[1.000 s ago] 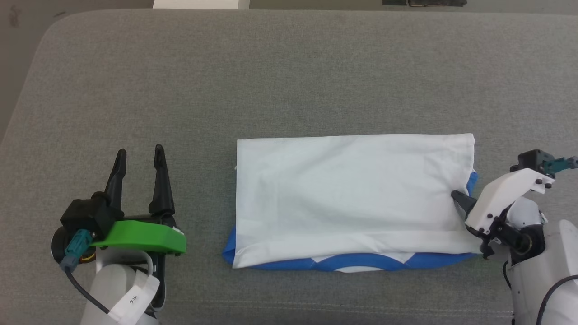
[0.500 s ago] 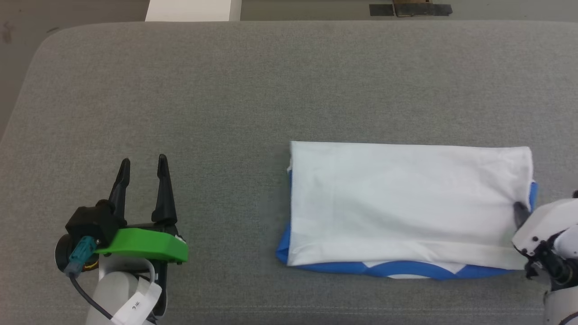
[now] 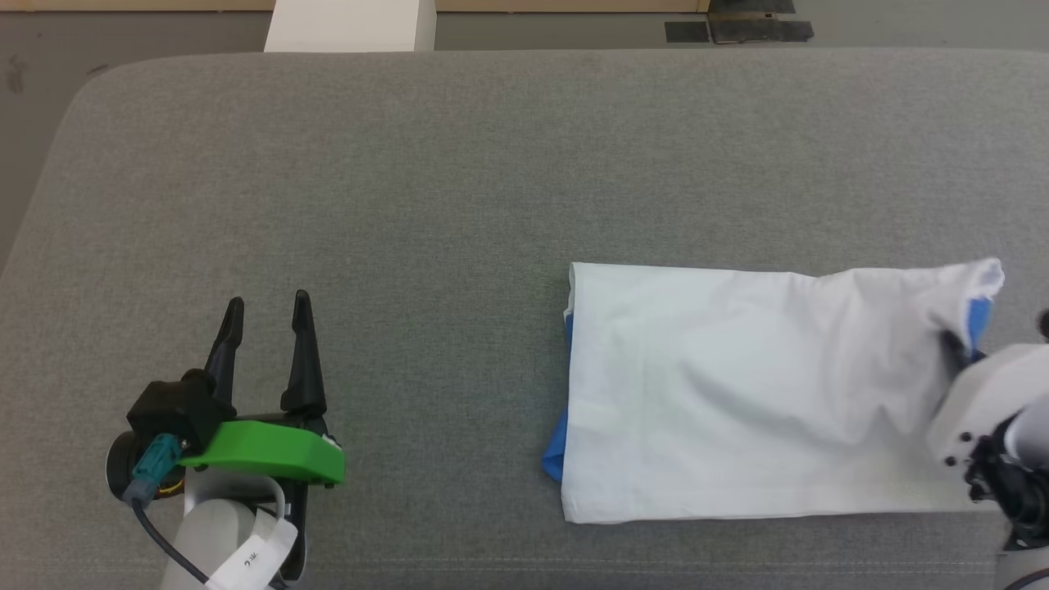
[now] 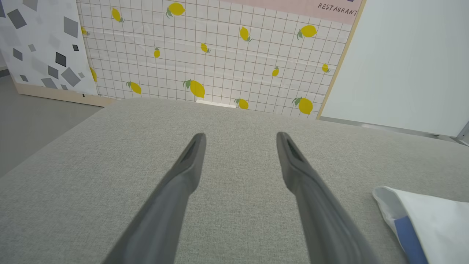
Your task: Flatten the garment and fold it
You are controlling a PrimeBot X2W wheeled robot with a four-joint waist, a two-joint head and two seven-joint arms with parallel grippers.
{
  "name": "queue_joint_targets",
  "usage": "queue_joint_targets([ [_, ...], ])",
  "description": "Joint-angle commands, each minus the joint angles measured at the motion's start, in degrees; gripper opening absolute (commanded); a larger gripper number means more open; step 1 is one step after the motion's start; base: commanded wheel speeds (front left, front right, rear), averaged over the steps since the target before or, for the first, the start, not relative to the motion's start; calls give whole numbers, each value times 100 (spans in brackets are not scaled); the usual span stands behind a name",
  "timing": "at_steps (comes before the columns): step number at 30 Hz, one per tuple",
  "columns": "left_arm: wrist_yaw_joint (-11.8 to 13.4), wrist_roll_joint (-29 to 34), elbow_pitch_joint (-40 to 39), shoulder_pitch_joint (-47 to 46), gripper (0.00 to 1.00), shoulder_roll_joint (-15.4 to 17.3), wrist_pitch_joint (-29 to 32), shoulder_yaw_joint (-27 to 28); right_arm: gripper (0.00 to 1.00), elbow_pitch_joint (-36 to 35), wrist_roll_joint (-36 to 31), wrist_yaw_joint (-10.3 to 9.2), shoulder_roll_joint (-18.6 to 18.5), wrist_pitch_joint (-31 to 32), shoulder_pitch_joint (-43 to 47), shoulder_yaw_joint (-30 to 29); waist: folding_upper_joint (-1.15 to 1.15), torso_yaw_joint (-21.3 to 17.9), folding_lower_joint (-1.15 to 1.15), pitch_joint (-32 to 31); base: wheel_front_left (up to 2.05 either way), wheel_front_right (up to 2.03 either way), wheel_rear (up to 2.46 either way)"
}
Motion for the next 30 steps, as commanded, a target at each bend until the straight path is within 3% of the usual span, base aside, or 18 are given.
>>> queue_joint_targets([
  [1,-41,63,6,54,100,-23,-27,13,0,-334,91,-9,-5,183,109,260,0,13,0,0,0,0,0],
  [6,-54,72,-3,-9,100,-27,-27,6,0,-1417,83,-9,-5,854,236,1417,0,75,0,56,0,0,0],
  [10,-61,67,-18,-93,100,-30,-27,-13,0,-1562,-28,-9,-5,1110,28,2339,0,150,0,161,0,0,0],
  [18,-74,29,-24,-255,100,-36,-27,-114,0,-516,-112,-9,-5,1062,-624,3577,0,413,0,411,0,0,0],
  [27,-60,-38,-23,-369,100,-38,-27,-155,0,928,138,-9,-5,814,-1102,3981,0,593,0,661,0,0,0],
  [28,-56,-41,-22,-373,100,-38,-27,-160,9,1032,176,-9,-5,795,-1132,4001,0,596,0,671,0,0,0],
  [30,-49,-47,-19,-378,100,-38,-27,-164,95,1209,252,-9,-5,755,-1190,4066,0,592,0,685,0,0,0],
])
